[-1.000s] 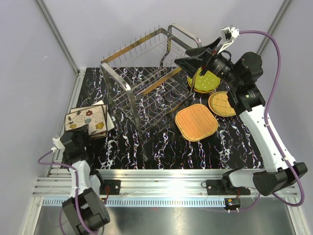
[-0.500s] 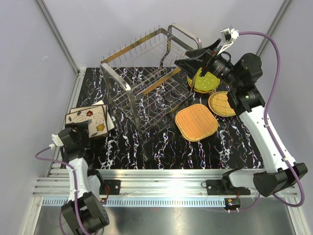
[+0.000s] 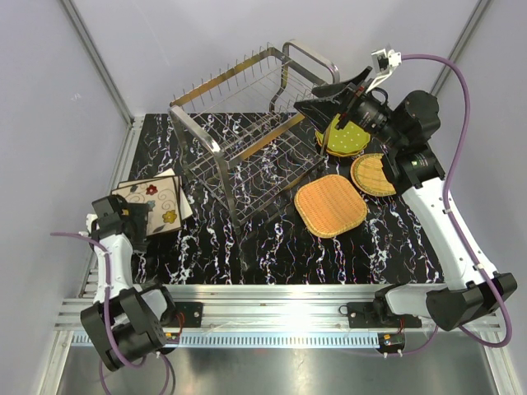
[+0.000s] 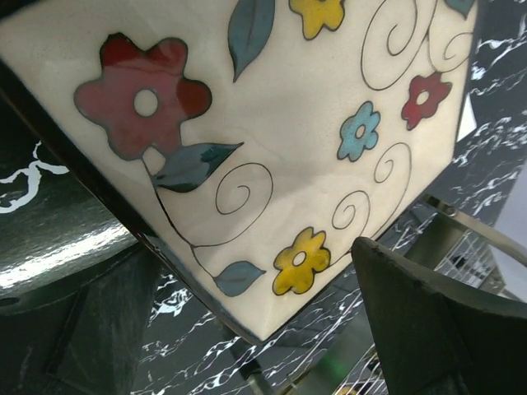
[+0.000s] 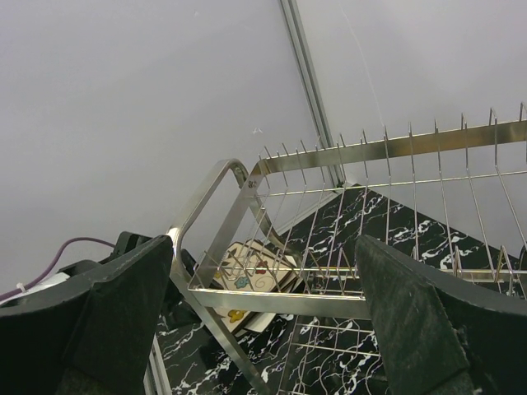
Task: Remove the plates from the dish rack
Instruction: Place the plate on the table
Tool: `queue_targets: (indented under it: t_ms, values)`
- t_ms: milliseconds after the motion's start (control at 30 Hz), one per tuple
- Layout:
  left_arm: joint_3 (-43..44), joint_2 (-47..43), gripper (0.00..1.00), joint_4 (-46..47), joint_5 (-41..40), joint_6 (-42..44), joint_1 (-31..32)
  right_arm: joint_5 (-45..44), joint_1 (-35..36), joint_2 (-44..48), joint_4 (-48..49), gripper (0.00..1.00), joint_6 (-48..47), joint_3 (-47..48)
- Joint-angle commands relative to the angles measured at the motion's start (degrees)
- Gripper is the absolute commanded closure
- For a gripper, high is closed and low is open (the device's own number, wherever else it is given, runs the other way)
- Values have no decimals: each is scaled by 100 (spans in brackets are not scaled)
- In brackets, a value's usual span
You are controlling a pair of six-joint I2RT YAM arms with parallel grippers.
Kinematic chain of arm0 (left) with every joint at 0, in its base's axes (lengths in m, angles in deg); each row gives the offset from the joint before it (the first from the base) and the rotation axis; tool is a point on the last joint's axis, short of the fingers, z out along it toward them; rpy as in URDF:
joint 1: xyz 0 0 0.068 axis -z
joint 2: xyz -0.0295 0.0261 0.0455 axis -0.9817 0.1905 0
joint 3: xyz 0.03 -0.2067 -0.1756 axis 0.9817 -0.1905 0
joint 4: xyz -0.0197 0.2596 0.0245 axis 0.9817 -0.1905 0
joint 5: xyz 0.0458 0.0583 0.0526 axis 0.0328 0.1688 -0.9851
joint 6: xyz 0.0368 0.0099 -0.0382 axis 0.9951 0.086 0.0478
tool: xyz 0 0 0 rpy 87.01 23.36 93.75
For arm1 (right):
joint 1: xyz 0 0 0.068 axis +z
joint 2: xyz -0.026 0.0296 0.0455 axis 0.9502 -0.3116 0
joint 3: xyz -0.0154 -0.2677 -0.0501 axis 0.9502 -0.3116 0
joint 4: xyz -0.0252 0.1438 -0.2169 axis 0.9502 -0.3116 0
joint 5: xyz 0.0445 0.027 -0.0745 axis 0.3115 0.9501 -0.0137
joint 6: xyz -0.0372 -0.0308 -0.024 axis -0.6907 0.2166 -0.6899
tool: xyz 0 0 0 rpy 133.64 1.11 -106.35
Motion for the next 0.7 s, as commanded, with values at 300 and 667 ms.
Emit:
queue_targets:
  t_ms: [300, 667]
  values:
    - [601, -641, 1, -590, 27, 763, 18, 37, -65, 162, 97, 0, -198, -35]
    - [1427, -1019, 1, -205, 905, 1509, 413, -1351, -215, 381, -2214, 0, -1894, 361]
